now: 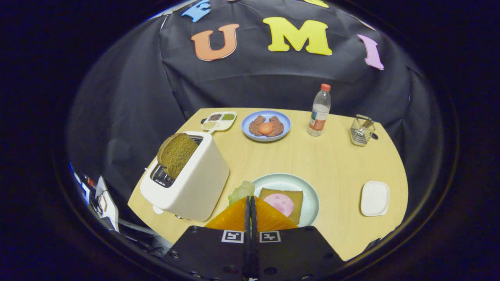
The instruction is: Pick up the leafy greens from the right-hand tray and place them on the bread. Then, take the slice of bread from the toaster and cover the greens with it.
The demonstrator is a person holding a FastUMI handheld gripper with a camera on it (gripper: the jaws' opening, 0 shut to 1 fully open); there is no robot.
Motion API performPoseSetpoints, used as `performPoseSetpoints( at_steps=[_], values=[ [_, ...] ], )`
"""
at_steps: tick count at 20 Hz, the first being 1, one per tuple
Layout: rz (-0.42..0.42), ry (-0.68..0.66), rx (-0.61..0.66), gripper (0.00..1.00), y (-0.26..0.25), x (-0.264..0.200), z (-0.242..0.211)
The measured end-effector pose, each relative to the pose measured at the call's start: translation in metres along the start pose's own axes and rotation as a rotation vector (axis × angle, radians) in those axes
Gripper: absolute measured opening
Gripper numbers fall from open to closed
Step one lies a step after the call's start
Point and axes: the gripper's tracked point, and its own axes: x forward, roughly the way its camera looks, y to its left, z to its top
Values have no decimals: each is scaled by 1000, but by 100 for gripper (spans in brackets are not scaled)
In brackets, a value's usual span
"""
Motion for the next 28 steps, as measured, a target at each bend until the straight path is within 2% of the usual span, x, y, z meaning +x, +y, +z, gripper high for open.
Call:
performPoseSetpoints(
  at_steps=[2,6,9,18,20,25,28],
  values=[
    [-13,24,17,0,-7,22,-3],
    [-114,84,4,0,-48,70,-7],
    [-158,142,-12,0,-74,95,-9],
    [-179,155,-34,3,-86,119,-4],
    [-185,141,-36,11,-88,115,-2],
    [-178,80,-76,48,-80,87,8],
    [-188,24,-116,88,-68,64,21]
  ],
)
